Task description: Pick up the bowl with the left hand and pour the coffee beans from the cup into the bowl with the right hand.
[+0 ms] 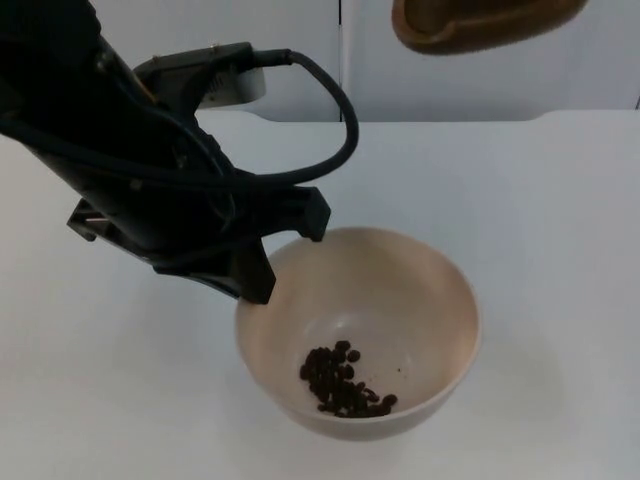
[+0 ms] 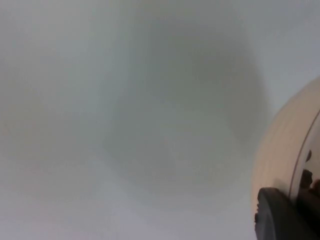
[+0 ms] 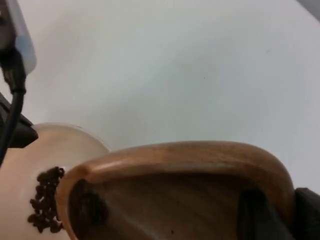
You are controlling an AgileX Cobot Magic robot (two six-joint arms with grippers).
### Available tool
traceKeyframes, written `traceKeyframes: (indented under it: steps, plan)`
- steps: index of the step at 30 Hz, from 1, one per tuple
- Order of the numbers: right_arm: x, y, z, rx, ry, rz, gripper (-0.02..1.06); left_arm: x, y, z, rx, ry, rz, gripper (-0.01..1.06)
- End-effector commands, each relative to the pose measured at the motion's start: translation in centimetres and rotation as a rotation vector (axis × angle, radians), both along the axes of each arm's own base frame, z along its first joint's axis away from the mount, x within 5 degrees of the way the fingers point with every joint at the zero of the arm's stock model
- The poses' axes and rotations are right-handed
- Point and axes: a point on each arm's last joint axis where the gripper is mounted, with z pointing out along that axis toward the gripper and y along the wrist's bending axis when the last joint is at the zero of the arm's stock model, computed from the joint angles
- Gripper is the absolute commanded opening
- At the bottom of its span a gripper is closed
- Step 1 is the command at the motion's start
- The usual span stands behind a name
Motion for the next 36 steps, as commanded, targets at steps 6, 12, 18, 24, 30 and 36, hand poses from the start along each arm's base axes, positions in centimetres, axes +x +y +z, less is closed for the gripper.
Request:
traceKeyframes:
  steps: [6, 12, 18, 24, 30, 36]
  plan:
    - [0.7, -1.3, 0.5, 0.067, 0.027, -0.03, 0.0, 0.3, -0.1, 0.3, -0.016, -0.027, 0.016, 0.0]
    - [1.0, -1.3, 0.7, 0.097, 0.003, -0.034, 0.0, 1.1, 0.9, 0.3, -0.01, -0.047, 0.054, 0.0]
    - [1.2, -1.1, 0.7, 0.124, -0.012, -0.046, 0.0, 3.1, 4.7, 0.4, -0.02, -0.044, 0.207, 0.0]
    - [1.8, -1.1, -1.8, 0.153, 0.007, -0.078, 0.0, 4.9, 7.6, 1.1, -0.036, -0.068, 0.322, 0.0]
    - [2.5, -2.1, -5.6, 0.194, 0.092, -0.144, 0.0, 6.7, 7.2, 3.0, -0.058, -0.112, 0.308, 0.0]
    - [2.6, -3.0, -8.6, 0.216, 0.139, -0.2, 0.0, 8.9, 6.5, 1.9, -0.044, -0.064, 0.29, 0.0]
